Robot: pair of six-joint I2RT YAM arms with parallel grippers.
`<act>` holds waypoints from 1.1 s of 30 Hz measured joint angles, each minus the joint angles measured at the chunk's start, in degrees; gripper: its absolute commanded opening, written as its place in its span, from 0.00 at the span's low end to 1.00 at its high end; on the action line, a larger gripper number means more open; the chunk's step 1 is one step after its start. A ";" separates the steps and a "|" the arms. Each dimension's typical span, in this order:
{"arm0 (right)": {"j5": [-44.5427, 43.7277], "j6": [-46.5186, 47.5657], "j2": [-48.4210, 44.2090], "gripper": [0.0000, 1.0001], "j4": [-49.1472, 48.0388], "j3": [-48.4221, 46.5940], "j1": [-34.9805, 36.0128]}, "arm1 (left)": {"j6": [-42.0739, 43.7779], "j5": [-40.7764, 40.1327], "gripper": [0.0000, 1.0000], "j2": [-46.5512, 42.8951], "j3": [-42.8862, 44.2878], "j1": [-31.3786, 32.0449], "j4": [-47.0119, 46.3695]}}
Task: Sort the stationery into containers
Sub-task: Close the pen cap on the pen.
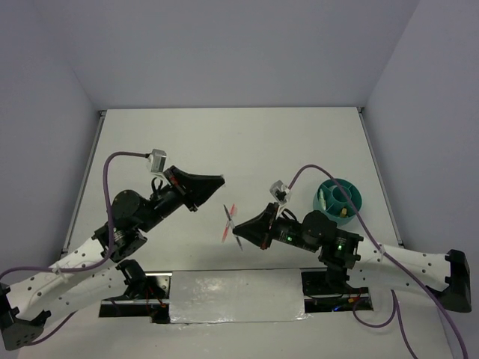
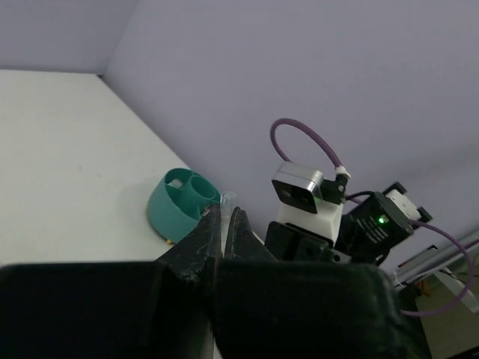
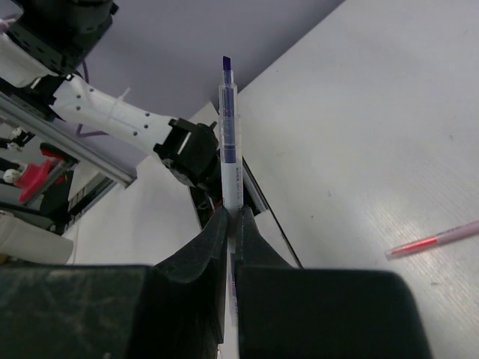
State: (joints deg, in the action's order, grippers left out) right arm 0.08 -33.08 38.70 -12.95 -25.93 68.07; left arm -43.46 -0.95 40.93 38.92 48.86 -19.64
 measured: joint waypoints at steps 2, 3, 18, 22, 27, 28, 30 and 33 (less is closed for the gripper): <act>-0.90 0.94 0.87 0.00 -0.20 -1.70 0.85 | 0.02 1.88 0.00 -1.09 -0.39 0.04 -1.33; -1.49 1.33 1.22 0.00 -0.28 -2.49 1.40 | 0.00 2.47 0.00 -1.88 -0.83 0.09 -1.95; -6.32 5.16 1.99 0.00 0.59 -6.25 2.99 | -0.26 4.74 0.00 -4.33 -4.87 0.11 -6.12; -6.32 5.55 1.99 0.00 0.59 -7.08 3.06 | -0.37 4.90 0.00 -4.24 -5.44 0.15 -7.21; -6.78 5.60 1.95 0.00 0.83 -7.13 3.21 | -0.46 4.90 0.00 -4.24 -5.95 0.15 -8.13; -6.84 5.64 1.95 0.00 0.85 -7.13 3.28 | -0.46 4.92 0.00 -4.20 -5.95 0.15 -8.22; -6.97 5.73 1.95 0.00 0.96 -7.21 3.32 | -0.48 4.96 0.00 -4.04 -5.95 0.17 -8.44; -7.02 5.77 2.40 0.00 1.29 -7.74 3.32 | -0.61 5.09 0.00 -3.76 -5.97 0.20 -8.94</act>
State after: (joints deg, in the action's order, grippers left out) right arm -6.94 -27.31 41.10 -11.66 -33.67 71.40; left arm -44.07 4.14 37.17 32.95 49.06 -28.58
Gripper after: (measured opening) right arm 0.045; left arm 0.051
